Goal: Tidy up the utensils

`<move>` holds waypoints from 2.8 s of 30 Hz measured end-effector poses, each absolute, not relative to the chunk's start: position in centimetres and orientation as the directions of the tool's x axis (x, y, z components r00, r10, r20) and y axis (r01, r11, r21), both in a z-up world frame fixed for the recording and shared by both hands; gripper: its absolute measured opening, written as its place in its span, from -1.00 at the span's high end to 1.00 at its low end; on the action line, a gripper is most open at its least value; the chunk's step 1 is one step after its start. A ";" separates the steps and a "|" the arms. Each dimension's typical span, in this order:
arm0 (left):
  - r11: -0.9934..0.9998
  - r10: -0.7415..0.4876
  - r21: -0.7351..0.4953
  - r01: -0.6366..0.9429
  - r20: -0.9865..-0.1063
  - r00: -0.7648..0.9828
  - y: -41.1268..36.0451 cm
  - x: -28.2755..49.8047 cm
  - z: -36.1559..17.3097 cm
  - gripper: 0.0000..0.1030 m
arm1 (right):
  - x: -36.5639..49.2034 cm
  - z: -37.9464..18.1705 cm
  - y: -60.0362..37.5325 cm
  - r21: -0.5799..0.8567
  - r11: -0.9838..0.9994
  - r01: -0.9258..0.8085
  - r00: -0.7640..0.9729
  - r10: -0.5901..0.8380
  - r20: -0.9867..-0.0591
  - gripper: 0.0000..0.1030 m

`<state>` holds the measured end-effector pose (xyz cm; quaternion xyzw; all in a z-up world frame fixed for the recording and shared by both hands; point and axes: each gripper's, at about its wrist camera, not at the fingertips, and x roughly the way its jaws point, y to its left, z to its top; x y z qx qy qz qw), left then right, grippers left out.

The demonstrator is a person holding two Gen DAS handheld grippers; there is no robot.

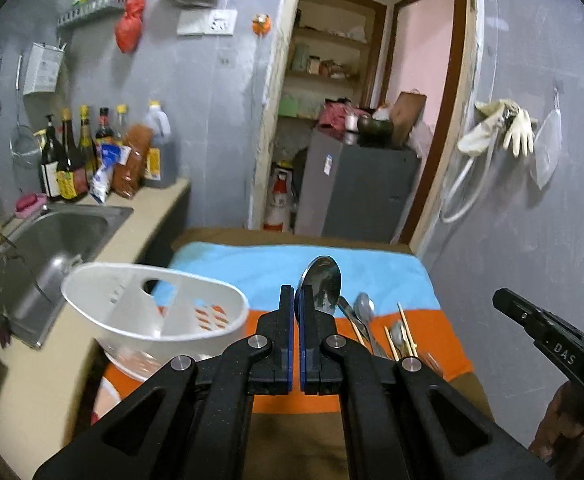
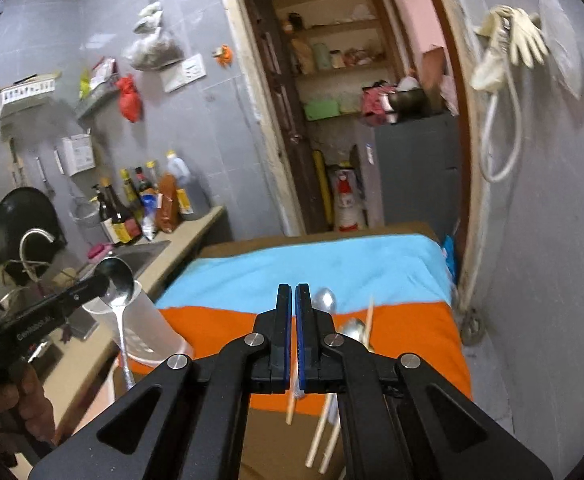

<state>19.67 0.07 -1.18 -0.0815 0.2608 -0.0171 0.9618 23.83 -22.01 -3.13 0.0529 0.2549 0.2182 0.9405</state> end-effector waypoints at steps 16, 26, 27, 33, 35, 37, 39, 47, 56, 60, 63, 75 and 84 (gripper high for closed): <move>0.981 -0.164 -0.187 0.047 -0.686 0.709 -3.6 23.2 -7.7 1.00 | 32.5 -15.8 -26.8 0.297 0.917 -0.267 0.441 0.391 -0.808 0.58; 0.986 -0.135 -0.167 0.027 -0.682 0.719 -2.9 23.4 -7.2 1.00 | 33.8 -16.6 -25.8 0.252 0.937 -0.243 0.387 0.332 -0.860 1.00; 0.985 -0.137 -0.168 0.029 -0.676 0.724 -2.6 23.2 -6.8 1.00 | 33.3 -16.2 -26.3 0.274 0.933 -0.233 0.404 0.349 -0.846 1.00; 0.984 -0.136 -0.172 0.035 -0.623 0.770 -1.1 21.7 -4.2 1.00 | 26.9 -10.2 -27.6 0.236 0.940 -0.246 0.647 0.340 -0.682 0.99; 0.985 -0.131 -0.172 0.032 -0.606 0.785 -0.5 21.3 -3.2 1.00 | 25.1 -8.4 -27.5 0.200 0.947 -0.250 0.701 0.319 -0.637 0.99; 0.984 -0.124 -0.176 0.023 -0.587 0.800 0.3 20.8 -1.9 1.00 | 23.9 -6.8 -27.1 0.174 0.951 -0.255 0.741 0.308 -0.597 0.99; 0.982 -0.117 -0.187 0.009 -0.573 0.811 1.3 20.5 -0.5 1.00 | 23.3 -4.6 -25.7 0.152 0.950 -0.273 0.771 0.311 -0.556 0.99; 0.984 0.061 -0.118 -0.136 -0.490 0.869 7.8 19.1 6.2 1.00 | 23.6 3.7 -18.3 0.112 0.906 -0.409 0.842 0.421 -0.337 0.99; 0.902 0.367 -0.063 -0.427 -0.406 0.837 17.7 20.6 6.4 1.00 | 26.0 6.8 -8.0 0.004 0.875 -0.485 0.860 0.478 -0.177 0.99; 0.883 0.405 -0.043 -0.468 -0.434 0.805 20.0 22.5 3.4 1.00 | 27.0 5.1 -4.4 -0.064 0.860 -0.507 0.852 0.488 -0.192 0.99; 0.869 0.426 -0.026 -0.495 -0.469 0.774 20.7 23.8 0.6 1.00 | 28.1 3.1 -2.1 -0.084 0.843 -0.531 0.831 0.498 -0.249 0.99; 0.924 0.356 0.067 -0.376 -0.502 0.788 17.6 24.7 -4.5 0.99 | 27.4 -3.3 1.6 -0.149 0.769 -0.622 0.748 0.527 -0.404 0.96; 0.932 0.115 -0.225 -0.284 -0.558 0.822 19.0 23.5 -4.7 0.75 | 28.1 -3.4 -0.1 0.045 0.750 -0.660 0.640 0.593 -0.488 0.89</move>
